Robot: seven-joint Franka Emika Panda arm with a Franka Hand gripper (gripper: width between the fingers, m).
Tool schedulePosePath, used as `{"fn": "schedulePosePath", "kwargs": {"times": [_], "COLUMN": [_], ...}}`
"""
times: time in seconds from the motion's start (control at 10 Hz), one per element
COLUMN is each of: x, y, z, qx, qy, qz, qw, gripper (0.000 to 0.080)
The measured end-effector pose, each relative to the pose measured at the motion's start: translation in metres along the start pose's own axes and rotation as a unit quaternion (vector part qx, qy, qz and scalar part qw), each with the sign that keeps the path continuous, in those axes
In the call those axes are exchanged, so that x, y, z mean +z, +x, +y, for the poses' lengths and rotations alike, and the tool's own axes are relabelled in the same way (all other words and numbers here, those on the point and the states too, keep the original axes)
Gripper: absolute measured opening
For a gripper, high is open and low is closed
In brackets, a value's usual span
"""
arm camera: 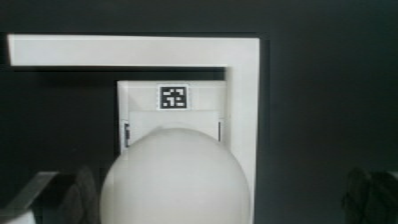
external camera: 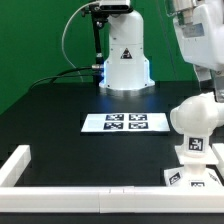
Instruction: Assemble lamp
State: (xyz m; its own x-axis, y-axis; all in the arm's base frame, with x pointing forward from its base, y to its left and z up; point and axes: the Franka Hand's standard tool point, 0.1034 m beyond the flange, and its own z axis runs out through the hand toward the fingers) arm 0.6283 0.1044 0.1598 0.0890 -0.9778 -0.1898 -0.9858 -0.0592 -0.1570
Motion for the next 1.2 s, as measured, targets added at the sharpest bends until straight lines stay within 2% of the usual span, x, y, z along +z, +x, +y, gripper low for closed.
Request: {"fn": "schedulePosePath", "kwargs": {"times": [0.1,0.3,0.4,0.5,0.9,1.0,1.1,1.2], "x": [-0.004,-0.021,-0.031,-0.034,-0.031,-0.026,-0.021,-0.014], "y": [-0.004,-0.022,-0.023,-0.024,-0.023,-0.019,-0.015,-0.014], "z": [0.008,0.036,0.039,0.038,0.04,0.046,0.063,0.085], "qx": [-0.012,-0.023,-0.023,-0.024,-0.026,-0.055,-0.072,-0.088], "qy": [-0.001,-0.005,-0.001,0.002,-0.001,0.002,0.004,-0.004], "qz": [-0.002,-0.01,-0.013,-0.014,-0.014,-0.017,-0.017,-0.012], "qw": [1.0,1.0,1.0,1.0,1.0,0.998,0.997,0.996], "gripper": [0.0699,0.0699,0.0699,0.0699,0.0699,0.0699,0.0699,0.0699]}}
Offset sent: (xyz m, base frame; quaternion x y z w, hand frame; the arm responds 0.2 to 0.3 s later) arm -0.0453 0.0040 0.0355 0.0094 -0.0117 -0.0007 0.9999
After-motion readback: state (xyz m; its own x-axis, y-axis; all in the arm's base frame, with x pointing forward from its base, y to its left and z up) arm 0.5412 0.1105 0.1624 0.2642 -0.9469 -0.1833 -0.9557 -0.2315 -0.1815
